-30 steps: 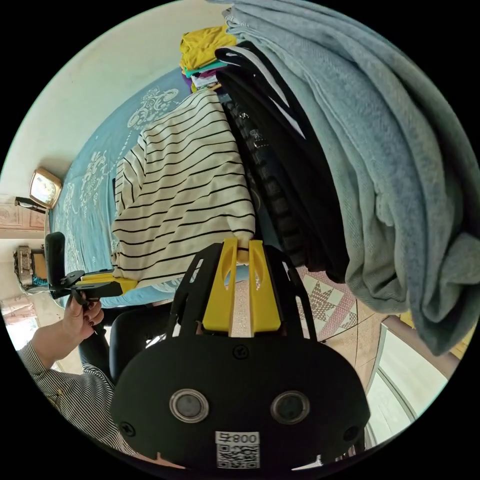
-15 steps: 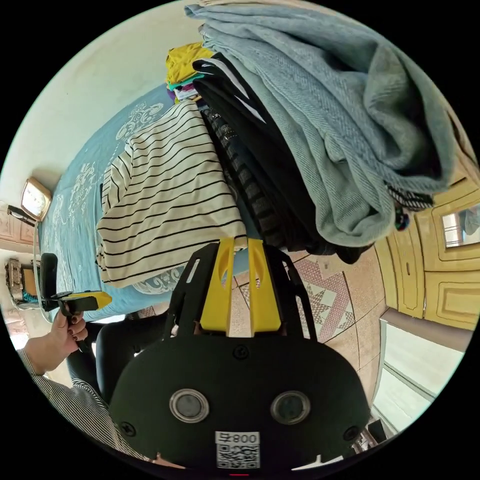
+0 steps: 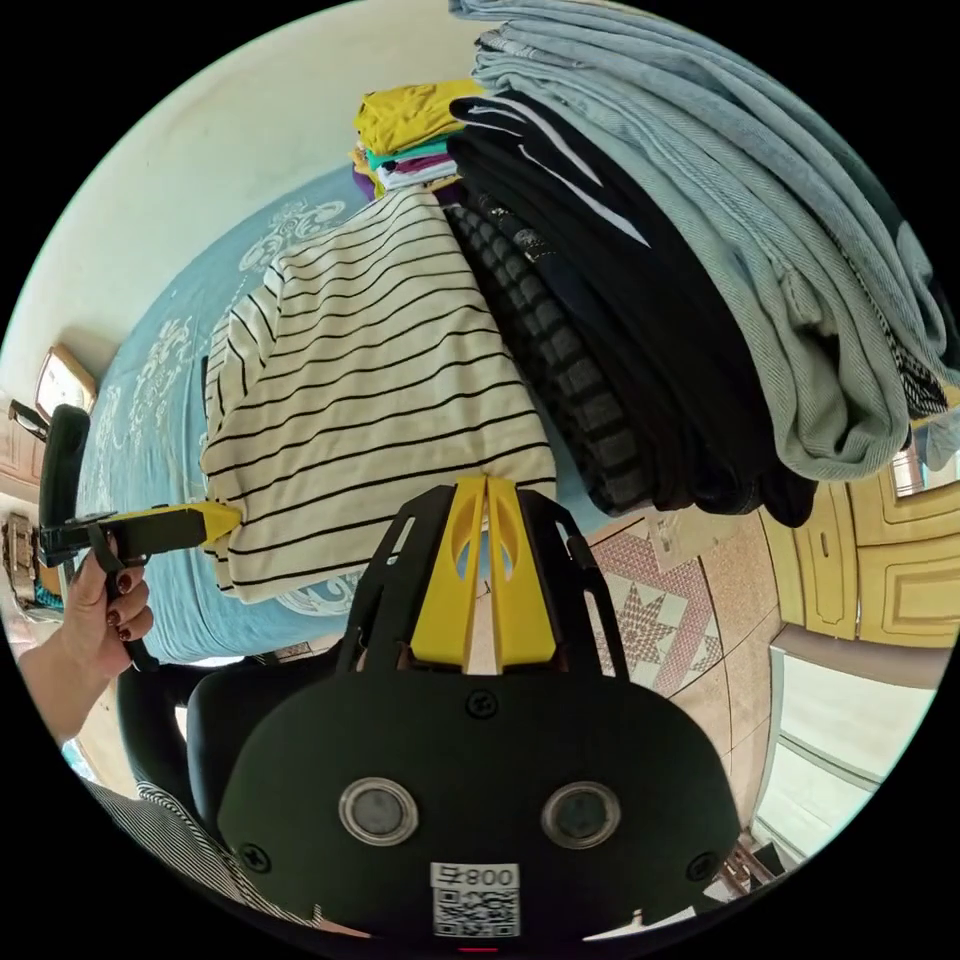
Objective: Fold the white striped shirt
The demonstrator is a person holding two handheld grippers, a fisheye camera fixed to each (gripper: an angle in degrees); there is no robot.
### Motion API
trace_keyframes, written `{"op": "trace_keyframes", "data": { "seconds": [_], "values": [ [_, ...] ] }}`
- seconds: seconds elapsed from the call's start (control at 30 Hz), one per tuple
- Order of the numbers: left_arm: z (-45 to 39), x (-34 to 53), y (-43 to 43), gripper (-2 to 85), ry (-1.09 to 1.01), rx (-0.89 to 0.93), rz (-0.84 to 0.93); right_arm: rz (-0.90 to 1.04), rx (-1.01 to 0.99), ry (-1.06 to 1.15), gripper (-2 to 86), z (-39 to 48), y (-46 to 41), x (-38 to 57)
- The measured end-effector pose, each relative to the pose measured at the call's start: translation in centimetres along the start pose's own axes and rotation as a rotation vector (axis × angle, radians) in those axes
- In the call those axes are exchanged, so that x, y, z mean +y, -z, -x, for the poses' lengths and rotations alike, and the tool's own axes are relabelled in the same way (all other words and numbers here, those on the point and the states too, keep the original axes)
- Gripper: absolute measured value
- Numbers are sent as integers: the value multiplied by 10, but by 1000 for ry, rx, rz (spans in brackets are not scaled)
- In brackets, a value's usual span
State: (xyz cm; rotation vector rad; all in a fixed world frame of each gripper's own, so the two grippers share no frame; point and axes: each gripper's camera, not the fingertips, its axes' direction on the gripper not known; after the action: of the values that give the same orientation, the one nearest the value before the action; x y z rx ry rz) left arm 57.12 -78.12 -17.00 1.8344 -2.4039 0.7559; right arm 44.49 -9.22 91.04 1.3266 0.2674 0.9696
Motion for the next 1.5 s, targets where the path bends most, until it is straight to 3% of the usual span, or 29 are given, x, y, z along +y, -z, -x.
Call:
{"op": "trace_keyframes", "data": {
  "seconds": [0.17, 0.3, 0.4, 0.47, 0.67, 0.97, 1.13, 1.5],
  "values": [
    [-3, 51, 31, 1, -151, 66, -44, -40, 2, 10, 1, 4, 12, 6],
    [14, 105, 54, 2, -204, -6, -25, -146, -184, -33, 2, 11, 27, 34],
    [25, 144, 74, 2, -204, -113, -16, -164, -298, 2, 4, 35, 23, 45],
    [27, 163, 87, 1, -224, -276, -6, -169, -336, 41, 7, 54, 22, 42],
    [24, 161, 93, 2, -355, -643, 70, -272, -349, 180, 20, 114, 38, -21],
    [21, 159, 118, 1, -480, -515, 60, -276, -197, 315, 43, 215, 15, -200],
    [16, 140, 143, 0, -395, -365, 139, -270, -201, 290, 48, 241, 13, -299],
    [-37, 75, 204, 0, -201, -237, 81, -319, -71, 239, 72, 253, 39, -523]
  ]
}}
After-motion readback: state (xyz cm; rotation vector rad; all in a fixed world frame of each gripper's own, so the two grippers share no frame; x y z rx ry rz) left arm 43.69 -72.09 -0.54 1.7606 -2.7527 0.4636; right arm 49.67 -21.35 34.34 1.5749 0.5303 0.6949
